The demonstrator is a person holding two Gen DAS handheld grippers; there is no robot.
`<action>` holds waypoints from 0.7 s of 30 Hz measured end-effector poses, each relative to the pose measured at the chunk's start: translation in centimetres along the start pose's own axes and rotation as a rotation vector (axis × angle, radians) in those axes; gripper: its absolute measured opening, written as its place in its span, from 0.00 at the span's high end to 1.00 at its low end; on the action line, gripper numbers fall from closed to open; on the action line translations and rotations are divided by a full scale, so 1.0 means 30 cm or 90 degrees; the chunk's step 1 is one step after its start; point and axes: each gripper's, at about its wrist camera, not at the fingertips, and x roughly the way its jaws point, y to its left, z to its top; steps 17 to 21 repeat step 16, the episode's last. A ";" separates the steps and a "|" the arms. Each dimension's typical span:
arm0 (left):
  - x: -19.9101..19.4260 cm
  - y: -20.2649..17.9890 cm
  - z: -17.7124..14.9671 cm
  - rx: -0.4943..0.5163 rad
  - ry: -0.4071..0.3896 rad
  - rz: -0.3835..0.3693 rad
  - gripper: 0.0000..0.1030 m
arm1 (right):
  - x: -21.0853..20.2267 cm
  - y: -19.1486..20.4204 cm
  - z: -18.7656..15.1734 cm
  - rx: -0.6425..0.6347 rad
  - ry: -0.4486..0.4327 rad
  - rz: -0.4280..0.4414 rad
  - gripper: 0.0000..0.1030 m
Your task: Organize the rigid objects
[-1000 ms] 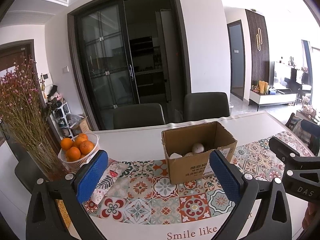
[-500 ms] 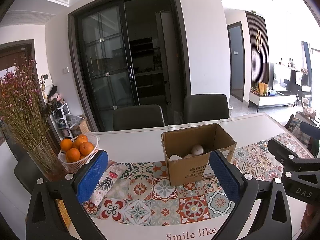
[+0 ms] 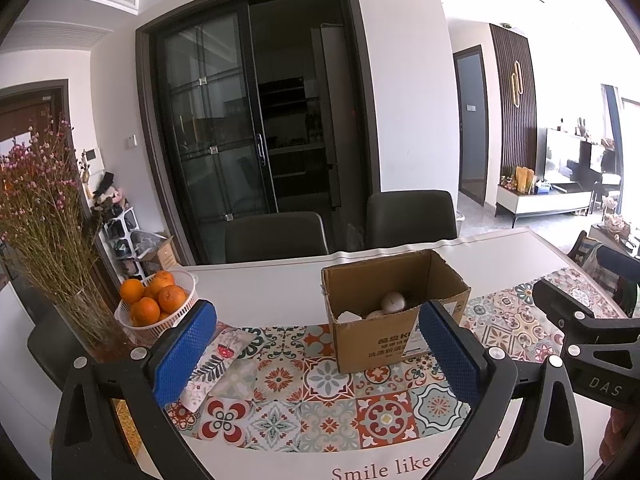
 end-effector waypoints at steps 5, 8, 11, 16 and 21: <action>0.000 0.001 -0.001 0.000 0.001 0.000 0.00 | -0.002 0.003 0.001 0.000 -0.001 0.001 0.04; -0.001 0.000 0.000 -0.001 -0.001 0.000 0.00 | -0.003 0.005 0.003 0.000 -0.002 0.001 0.04; -0.004 0.001 -0.002 -0.001 -0.002 0.000 0.00 | -0.003 0.006 0.002 0.000 -0.002 0.002 0.04; -0.007 0.002 -0.002 -0.001 -0.003 0.001 0.00 | -0.003 0.010 0.004 0.000 -0.002 0.004 0.04; -0.007 0.002 -0.002 -0.001 -0.003 0.001 0.00 | -0.003 0.010 0.004 0.000 -0.002 0.004 0.04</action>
